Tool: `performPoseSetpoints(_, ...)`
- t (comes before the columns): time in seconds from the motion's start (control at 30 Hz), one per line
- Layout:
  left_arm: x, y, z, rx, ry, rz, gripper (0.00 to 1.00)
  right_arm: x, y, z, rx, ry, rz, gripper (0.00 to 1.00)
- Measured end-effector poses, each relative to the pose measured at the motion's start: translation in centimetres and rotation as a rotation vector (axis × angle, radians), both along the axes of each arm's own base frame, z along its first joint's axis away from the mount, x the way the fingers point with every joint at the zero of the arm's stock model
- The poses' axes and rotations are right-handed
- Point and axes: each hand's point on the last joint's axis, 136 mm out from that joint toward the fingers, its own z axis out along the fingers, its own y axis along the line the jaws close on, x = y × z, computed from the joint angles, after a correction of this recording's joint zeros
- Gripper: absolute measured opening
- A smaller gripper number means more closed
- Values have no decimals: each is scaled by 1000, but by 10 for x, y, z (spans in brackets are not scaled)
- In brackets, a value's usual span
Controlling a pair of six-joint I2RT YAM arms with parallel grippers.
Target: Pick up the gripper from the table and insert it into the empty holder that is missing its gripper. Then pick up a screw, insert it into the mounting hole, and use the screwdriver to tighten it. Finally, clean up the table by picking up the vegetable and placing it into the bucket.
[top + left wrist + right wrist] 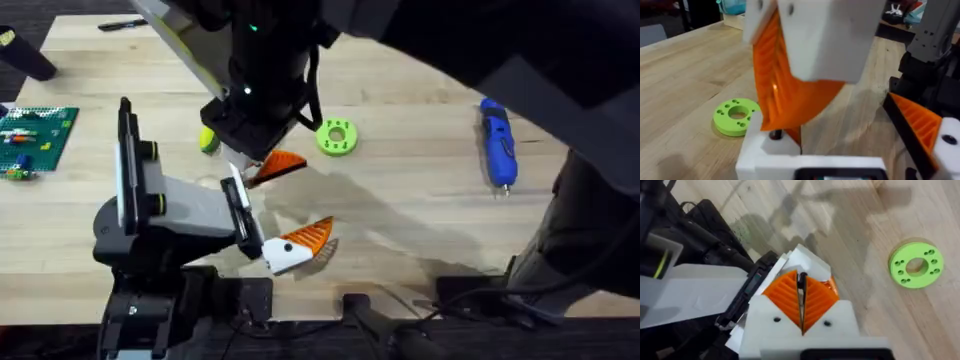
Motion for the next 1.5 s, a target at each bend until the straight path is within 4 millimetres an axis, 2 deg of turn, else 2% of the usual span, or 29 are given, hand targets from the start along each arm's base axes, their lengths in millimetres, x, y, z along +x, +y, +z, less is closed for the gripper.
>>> performPoseSetpoints(0.5,0,0,0,0,0,0,985,0,0,-1,-2,2,0,5)
performPoseSetpoints(0.73,0,0,0,-1,4,0,985,2,3,-13,-27,16,0,5)
performPoseSetpoints(0.9,0,0,0,-2,6,0,985,2,3,-13,-27,17,-1,8)
performPoseSetpoints(0.93,0,0,0,-2,6,0,985,2,3,-13,-26,18,-3,26)
performPoseSetpoints(1.07,0,0,0,-2,7,1,985,0,3,-12,-22,26,-2,291)
performPoseSetpoints(1.17,0,0,0,-3,9,1,985,2,1,-13,-28,22,-7,409)
performPoseSetpoints(1.5,0,0,0,-2,6,1,985,5,2,-7,-18,7,-10,474)
